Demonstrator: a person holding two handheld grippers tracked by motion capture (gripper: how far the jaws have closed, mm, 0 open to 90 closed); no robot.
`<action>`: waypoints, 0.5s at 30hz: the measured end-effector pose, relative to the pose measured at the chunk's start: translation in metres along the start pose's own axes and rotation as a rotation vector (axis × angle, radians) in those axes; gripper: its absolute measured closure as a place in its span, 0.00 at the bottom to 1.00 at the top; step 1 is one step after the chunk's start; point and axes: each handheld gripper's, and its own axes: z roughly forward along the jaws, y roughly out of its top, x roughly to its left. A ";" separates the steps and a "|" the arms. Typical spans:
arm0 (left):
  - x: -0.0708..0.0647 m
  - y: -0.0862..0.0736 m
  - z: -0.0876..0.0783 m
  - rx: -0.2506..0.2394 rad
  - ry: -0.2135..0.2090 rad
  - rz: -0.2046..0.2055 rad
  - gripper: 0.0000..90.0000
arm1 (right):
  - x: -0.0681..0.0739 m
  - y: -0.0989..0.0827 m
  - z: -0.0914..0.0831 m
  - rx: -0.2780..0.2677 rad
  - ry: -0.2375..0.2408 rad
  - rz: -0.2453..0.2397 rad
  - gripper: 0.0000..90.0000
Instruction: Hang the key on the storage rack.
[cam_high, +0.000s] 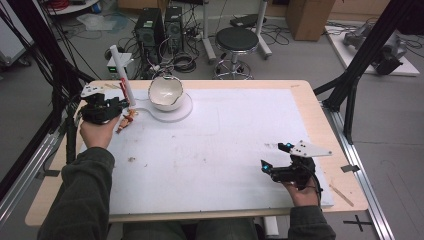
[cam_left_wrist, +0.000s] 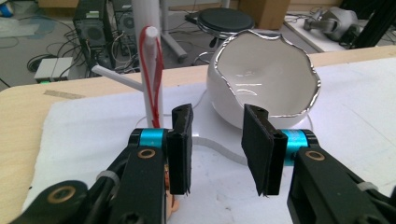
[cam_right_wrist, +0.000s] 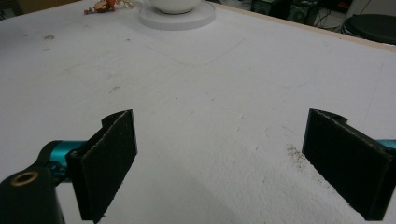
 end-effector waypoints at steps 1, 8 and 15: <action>-0.001 0.000 0.000 0.001 -0.006 0.004 0.69 | 0.000 0.000 0.000 -0.001 0.002 0.001 0.10; -0.012 0.000 -0.002 -0.002 -0.052 0.033 0.64 | 0.000 0.001 0.001 0.002 0.007 0.002 0.10; -0.021 0.000 -0.006 0.004 -0.091 0.059 0.63 | 0.000 0.000 0.000 -0.003 0.003 0.000 0.10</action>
